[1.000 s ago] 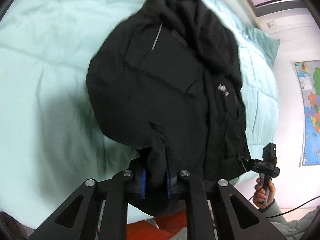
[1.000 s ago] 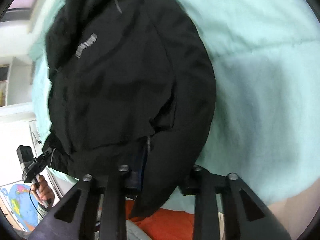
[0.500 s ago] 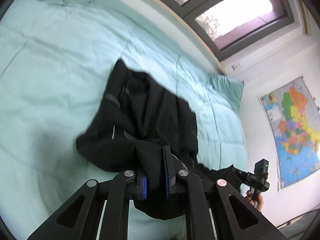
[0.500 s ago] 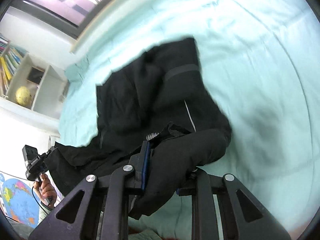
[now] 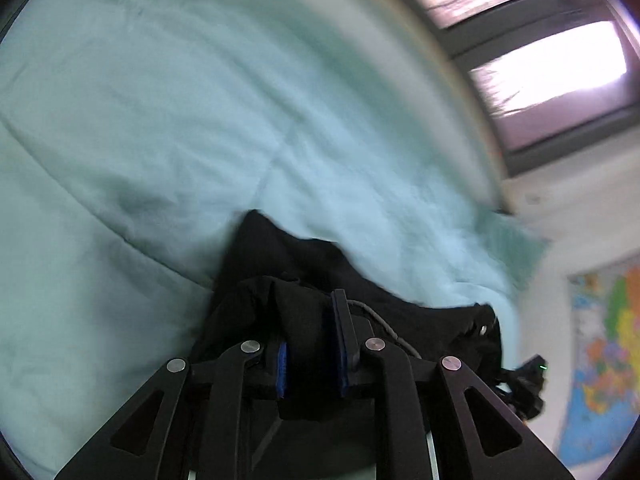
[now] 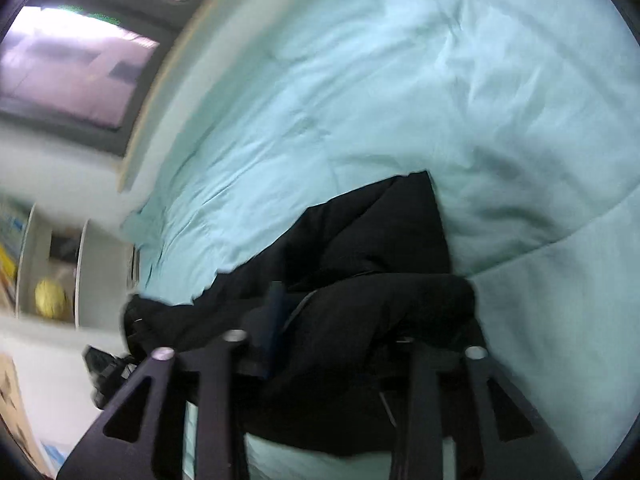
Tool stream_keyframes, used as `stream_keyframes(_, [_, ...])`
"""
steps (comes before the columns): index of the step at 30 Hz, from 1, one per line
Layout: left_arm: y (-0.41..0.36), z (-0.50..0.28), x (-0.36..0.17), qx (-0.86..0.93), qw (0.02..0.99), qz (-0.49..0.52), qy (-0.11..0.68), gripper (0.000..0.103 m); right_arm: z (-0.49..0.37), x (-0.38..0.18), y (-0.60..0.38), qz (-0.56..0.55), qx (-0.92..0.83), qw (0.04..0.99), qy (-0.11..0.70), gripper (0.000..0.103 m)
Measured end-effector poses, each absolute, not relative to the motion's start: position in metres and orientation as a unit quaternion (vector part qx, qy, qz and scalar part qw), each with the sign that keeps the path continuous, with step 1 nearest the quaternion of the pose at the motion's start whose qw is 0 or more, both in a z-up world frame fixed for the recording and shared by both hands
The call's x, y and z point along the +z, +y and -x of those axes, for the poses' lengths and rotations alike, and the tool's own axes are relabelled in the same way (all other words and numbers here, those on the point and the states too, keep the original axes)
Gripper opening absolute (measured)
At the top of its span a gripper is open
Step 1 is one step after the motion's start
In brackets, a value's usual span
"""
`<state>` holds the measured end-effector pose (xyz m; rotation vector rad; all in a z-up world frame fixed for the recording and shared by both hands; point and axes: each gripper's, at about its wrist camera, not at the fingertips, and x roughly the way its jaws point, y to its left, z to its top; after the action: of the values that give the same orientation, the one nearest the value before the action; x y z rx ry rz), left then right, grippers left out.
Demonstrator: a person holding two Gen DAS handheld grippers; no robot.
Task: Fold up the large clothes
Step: 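Fold the held hem over toward the collar with both grippers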
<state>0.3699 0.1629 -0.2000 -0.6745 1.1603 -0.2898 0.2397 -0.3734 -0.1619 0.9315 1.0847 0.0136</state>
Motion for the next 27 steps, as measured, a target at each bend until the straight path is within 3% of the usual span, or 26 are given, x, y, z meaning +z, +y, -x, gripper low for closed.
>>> stream_keyframes(6, [0.135,-0.416,-0.3,-0.095,0.735,0.296,0.602,0.021,-0.286,-0.26,-0.37,-0.447,-0.039,0.696,0.56,0.054])
stream_keyframes(13, [0.146,-0.414,-0.276,-0.142,0.733,0.281,0.603,0.023,-0.292,-0.243,-0.368,-0.399,-0.014,0.716,0.573,0.055])
stream_keyframes(16, [0.158,-0.397,-0.242,-0.188,0.733,0.272,0.594,0.045,-0.283,-0.212,-0.371,-0.381,0.008,0.734,0.562,0.055])
stream_keyframes(17, [0.165,-0.389,-0.227,-0.2,0.738,0.273,0.583,0.059,-0.277,-0.198,-0.371,-0.374,0.018,0.741,0.557,0.056])
stream_keyframes(20, [0.177,-0.374,-0.194,-0.226,0.751,0.28,0.553,0.063,-0.265,-0.171,-0.37,-0.361,0.042,0.752,0.55,0.057])
stream_keyframes(23, [0.184,-0.364,-0.17,-0.227,0.778,0.246,0.532,0.081,-0.255,-0.149,-0.363,-0.329,0.048,0.767,0.549,0.059])
stream_keyframes(27, [0.168,-0.384,-0.185,-0.201,0.79,0.189,0.547,0.081,-0.256,-0.138,-0.344,-0.215,0.019,0.797,0.563,0.062])
